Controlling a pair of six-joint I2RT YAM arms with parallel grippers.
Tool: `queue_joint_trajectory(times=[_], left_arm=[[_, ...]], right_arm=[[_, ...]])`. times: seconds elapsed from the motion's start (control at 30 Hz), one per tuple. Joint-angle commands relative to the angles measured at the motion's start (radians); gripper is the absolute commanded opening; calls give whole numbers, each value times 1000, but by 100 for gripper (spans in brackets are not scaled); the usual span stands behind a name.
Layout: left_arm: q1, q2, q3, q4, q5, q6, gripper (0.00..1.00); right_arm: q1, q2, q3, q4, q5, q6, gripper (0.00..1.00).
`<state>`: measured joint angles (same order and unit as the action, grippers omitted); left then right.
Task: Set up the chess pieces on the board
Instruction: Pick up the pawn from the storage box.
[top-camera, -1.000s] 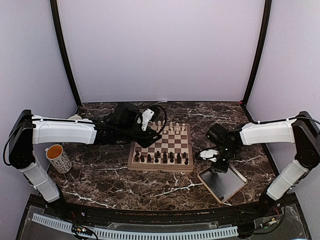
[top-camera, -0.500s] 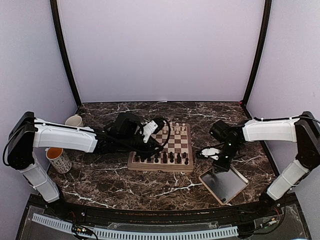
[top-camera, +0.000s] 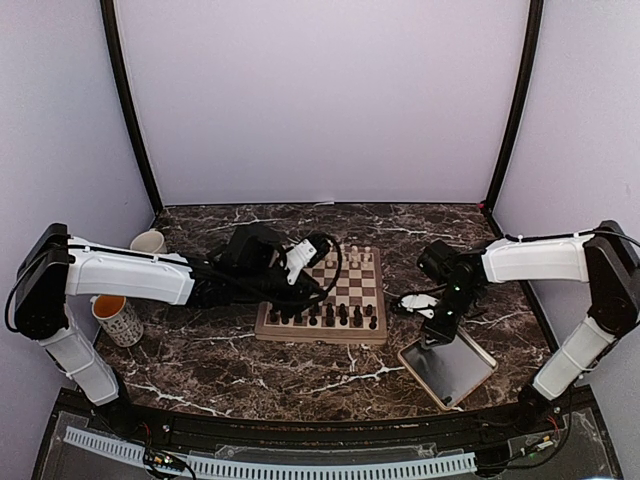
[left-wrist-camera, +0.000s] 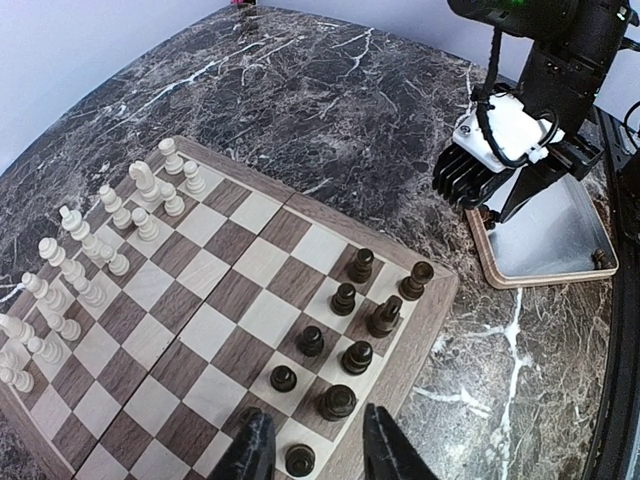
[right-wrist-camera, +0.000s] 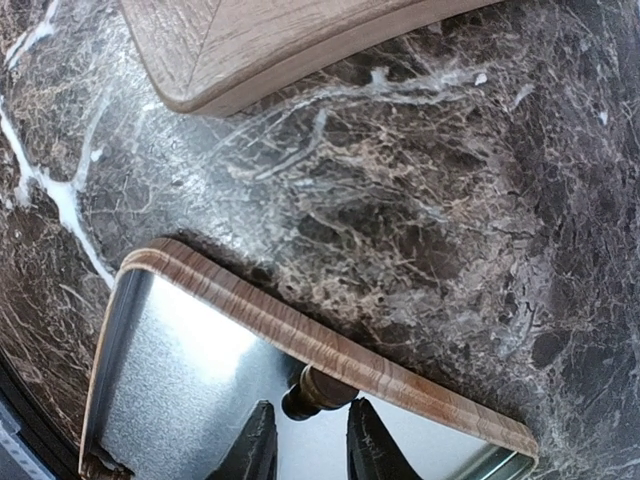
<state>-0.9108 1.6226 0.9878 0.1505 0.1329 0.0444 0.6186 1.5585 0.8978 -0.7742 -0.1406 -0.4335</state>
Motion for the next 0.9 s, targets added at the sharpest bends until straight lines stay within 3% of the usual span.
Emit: queue_joint_trajectory(times=[0.0, 0.2, 0.43, 0.67, 0.87], left_arm=[[-11, -22, 34, 0, -9, 12, 33], [-14, -23, 35, -10, -30, 12, 33], [-24, -19, 3, 34, -1, 51, 34], [-76, -28, -95, 232, 104, 275, 36], [-167, 21, -94, 336, 120, 493, 38]], right_arm=[[-7, 60, 16, 38, -26, 30, 26], [-7, 91, -1, 78, 4, 29, 25], [-8, 47, -8, 38, 26, -3, 11], [-10, -4, 76, -117, -65, -69, 9], [-9, 5, 195, -223, -227, -96, 9]])
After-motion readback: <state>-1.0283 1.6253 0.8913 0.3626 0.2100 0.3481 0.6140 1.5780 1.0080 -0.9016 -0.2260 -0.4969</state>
